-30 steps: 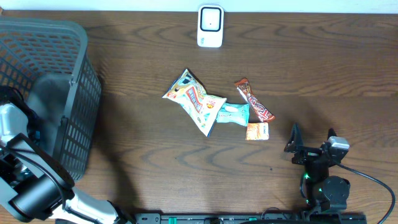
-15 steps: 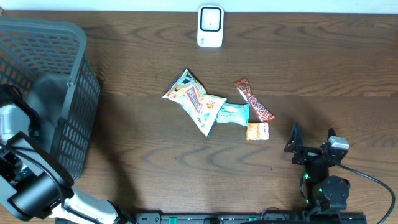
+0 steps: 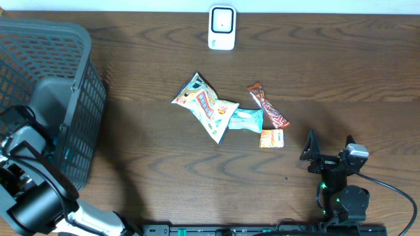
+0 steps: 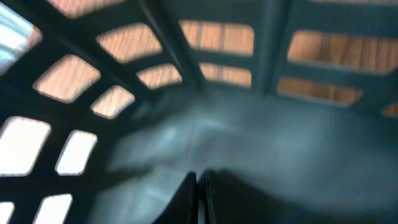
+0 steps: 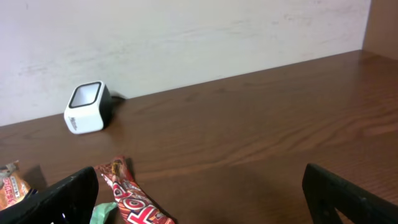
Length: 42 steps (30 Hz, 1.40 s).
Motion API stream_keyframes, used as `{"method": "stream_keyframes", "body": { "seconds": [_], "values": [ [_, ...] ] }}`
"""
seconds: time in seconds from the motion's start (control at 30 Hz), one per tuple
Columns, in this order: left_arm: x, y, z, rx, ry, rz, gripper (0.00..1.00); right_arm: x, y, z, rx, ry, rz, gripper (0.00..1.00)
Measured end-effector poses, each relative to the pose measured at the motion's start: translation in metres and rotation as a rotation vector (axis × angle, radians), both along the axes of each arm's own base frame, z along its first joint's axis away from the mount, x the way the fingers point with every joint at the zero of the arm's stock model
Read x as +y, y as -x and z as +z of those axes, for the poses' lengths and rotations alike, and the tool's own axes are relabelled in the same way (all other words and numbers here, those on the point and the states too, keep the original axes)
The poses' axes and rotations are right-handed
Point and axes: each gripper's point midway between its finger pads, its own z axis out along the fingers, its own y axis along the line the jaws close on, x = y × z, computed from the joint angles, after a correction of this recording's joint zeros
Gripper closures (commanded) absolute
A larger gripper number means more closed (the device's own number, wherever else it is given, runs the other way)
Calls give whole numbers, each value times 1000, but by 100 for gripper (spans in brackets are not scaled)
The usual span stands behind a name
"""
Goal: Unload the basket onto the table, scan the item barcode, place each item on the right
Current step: 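Lower the left gripper into the basket and grasp the teal Listerine bottle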
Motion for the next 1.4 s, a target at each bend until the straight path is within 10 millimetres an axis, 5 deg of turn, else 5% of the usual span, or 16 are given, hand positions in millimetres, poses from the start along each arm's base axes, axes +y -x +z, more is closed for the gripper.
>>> {"method": "stream_keyframes", "body": {
  "seconds": [0.2,0.3,0.4,0.43,0.53,0.73,0.83,1.03,1.23,1.4],
  "values": [
    [-6,-12,0,-96,43,-7,91,0,0,0,0,0,-1,1],
    [-10,-17,2,-121,73,-29,58,0,0,0,0,0,-1,1],
    [-19,-20,5,-155,117,-49,6,0,0,0,0,0,0,1],
    [-24,-22,7,-172,136,-59,3,0,0,0,0,0,-1,1],
    [-35,-22,16,-211,166,-81,1,0,0,0,0,0,-1,1],
    [-37,-37,94,-423,39,-148,0,0,0,0,0,0,0,1],
    [-41,-42,115,-493,15,-171,0,0,0,0,0,0,-1,1],
    [-47,-59,97,-532,95,-192,0,0,0,0,0,0,-1,1],
    [-65,-99,53,-544,224,-276,0,0,0,0,0,0,-1,1],
    [-82,-123,37,-546,264,-343,0,0,0,0,0,0,-1,1]
  ]
}}
